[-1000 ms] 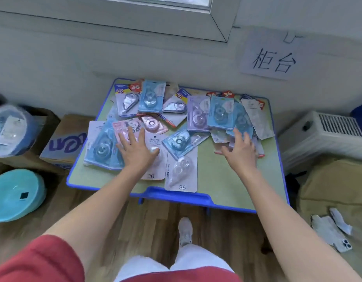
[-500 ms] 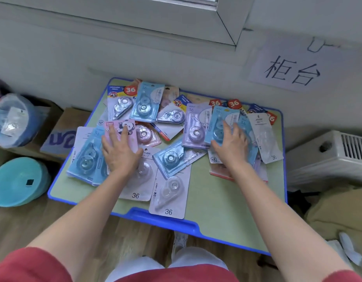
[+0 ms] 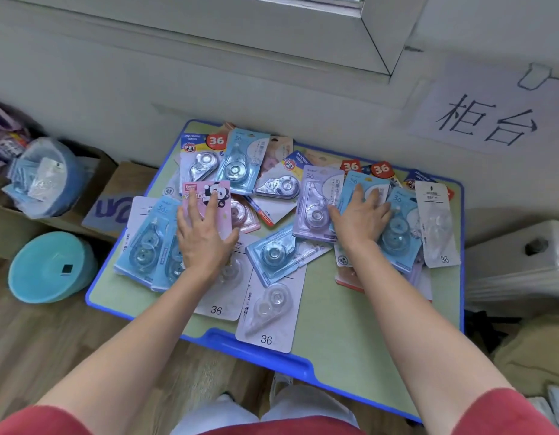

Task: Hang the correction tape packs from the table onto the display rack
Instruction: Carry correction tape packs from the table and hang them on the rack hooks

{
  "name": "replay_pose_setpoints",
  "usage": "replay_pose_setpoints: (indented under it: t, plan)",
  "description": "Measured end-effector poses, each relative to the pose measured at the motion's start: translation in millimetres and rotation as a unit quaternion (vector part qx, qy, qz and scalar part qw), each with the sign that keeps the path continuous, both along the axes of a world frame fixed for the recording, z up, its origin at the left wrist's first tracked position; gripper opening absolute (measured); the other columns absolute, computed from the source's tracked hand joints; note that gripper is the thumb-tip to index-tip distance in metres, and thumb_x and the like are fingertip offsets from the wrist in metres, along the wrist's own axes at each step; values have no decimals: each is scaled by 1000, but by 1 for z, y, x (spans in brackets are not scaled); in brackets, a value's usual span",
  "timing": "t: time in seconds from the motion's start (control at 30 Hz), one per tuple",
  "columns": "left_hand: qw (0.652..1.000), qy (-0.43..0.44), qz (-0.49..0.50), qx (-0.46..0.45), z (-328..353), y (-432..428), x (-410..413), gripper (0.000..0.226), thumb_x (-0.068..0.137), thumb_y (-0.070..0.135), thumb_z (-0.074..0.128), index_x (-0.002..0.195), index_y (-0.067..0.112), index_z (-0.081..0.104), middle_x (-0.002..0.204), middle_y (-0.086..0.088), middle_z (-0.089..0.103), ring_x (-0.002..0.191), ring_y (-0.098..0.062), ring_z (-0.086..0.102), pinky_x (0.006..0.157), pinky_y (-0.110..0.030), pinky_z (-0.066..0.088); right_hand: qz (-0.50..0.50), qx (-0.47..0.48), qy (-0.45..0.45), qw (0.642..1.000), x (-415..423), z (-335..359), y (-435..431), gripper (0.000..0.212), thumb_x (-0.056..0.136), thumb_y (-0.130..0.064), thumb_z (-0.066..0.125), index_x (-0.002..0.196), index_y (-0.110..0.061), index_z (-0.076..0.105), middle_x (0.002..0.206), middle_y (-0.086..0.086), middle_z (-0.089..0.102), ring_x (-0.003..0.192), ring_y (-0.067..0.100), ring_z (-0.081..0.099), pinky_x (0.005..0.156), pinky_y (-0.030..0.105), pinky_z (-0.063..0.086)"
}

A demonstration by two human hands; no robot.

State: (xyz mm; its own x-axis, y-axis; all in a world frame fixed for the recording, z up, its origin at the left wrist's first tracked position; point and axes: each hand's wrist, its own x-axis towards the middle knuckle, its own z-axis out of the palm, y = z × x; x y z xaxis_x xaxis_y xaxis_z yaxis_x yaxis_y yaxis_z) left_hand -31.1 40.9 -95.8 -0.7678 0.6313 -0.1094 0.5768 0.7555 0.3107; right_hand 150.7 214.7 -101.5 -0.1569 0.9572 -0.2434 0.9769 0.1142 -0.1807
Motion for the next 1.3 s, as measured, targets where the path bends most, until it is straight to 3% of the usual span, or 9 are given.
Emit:
replay_pose_setpoints:
  t: [0.17,0.37,0.67,0.97,1.13,1.3]
  plan:
    - [1000,-1,-14,12,0,-3,1,76,86,43,64,150,30,25,160,-4,4,146,-33,4,114,-51,17,-15,18,68,997,-2,3,-2,74,85,-49,61,144,-17,30,153,16,19,135,43,20,112,47,20]
    - [999,-7,-26,39,5,-8,1,77,86,41,65,150,30,25,160,-5,5,146,-32,3,114,-51,16,-24,56,124,990,-1,13,-11,73,83,-42,65,143,-17,33,153,14,18,135,40,22,109,48,25]
    - [995,-34,-74,53,13,-25,4,76,87,42,62,150,33,22,161,-3,4,146,-29,1,115,-50,15,-2,95,186,978,8,32,-55,70,86,-39,62,145,-18,33,155,14,13,139,39,14,113,48,21]
    - [971,-42,-231,53,15,-69,0,79,85,43,65,150,34,22,160,-4,6,146,-30,3,116,-46,8,-72,137,187,970,15,43,-166,68,84,-38,65,144,-19,38,154,18,18,139,33,22,110,40,22]
    - [937,-27,-342,59,16,-119,7,78,84,43,65,150,31,25,159,-6,9,145,-33,8,116,-44,14,-162,128,177,962,20,35,-263,69,84,-38,65,144,-19,37,154,16,19,137,33,23,106,43,28]
    - [896,-12,-441,47,15,-169,23,77,87,45,61,151,29,22,159,-7,6,145,-32,8,117,-38,7,-240,129,160,949,32,28,-357,68,83,-39,65,143,-21,38,154,12,20,135,31,26,103,41,30]
